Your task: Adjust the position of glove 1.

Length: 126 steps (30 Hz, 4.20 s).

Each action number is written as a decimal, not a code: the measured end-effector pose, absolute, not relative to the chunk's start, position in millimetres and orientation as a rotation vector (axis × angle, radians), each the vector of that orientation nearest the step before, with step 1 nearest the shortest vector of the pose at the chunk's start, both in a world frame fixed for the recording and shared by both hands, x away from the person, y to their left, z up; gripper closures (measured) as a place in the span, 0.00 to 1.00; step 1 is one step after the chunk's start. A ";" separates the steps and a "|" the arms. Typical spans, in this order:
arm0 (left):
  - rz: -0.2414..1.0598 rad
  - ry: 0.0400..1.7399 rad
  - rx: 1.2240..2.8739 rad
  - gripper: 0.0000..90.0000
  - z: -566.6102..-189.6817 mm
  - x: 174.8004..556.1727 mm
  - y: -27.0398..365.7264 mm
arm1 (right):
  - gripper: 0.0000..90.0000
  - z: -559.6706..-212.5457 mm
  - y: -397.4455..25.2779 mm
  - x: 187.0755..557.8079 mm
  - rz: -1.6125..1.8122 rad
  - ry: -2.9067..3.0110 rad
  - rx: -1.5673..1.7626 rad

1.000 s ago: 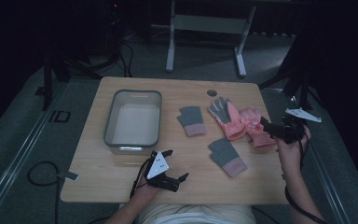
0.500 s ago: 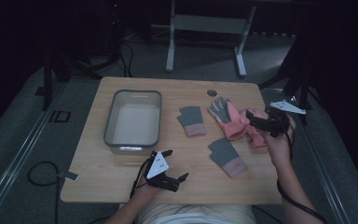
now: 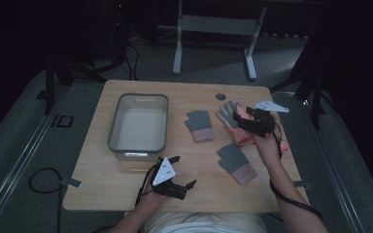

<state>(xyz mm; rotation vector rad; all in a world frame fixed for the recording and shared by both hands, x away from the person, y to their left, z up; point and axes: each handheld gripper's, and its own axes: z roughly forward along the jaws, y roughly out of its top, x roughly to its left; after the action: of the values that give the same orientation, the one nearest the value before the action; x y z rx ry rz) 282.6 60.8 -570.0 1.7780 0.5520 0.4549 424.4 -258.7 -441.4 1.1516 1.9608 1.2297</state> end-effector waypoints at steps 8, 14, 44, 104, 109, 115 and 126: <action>0.451 0.558 1.776 0.00 -570.0 283.0 60.9 | 0.53 -459.0 -227.8 441.2 1.225 2.057 1.098; 0.460 0.553 1.781 0.00 -569.9 282.4 60.6 | 0.59 -477.8 -207.1 455.1 1.178 2.146 1.046; 0.473 0.548 1.773 0.00 -570.1 280.7 60.6 | 0.67 -536.2 -158.4 527.1 1.008 2.378 1.079; 0.495 0.564 1.773 0.00 -570.1 279.3 60.3 | 0.95 -562.8 -166.6 363.3 1.168 2.124 1.556; 0.491 0.563 1.771 0.00 -570.1 279.4 60.3 | 0.92 -560.1 -165.8 363.7 1.157 2.124 1.541; 0.486 0.560 1.770 0.00 -570.2 279.4 60.3 | 0.72 -538.4 -170.7 366.5 1.152 2.156 1.387; 0.484 0.557 1.774 0.00 -570.1 279.5 60.0 | 0.67 -504.6 -227.9 384.3 1.187 2.265 1.186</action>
<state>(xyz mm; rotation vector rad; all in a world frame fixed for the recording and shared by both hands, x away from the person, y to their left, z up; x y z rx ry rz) 279.5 60.0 -570.1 1.7741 0.5567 0.4844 384.3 -227.9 -504.6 1.1863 2.2653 1.1871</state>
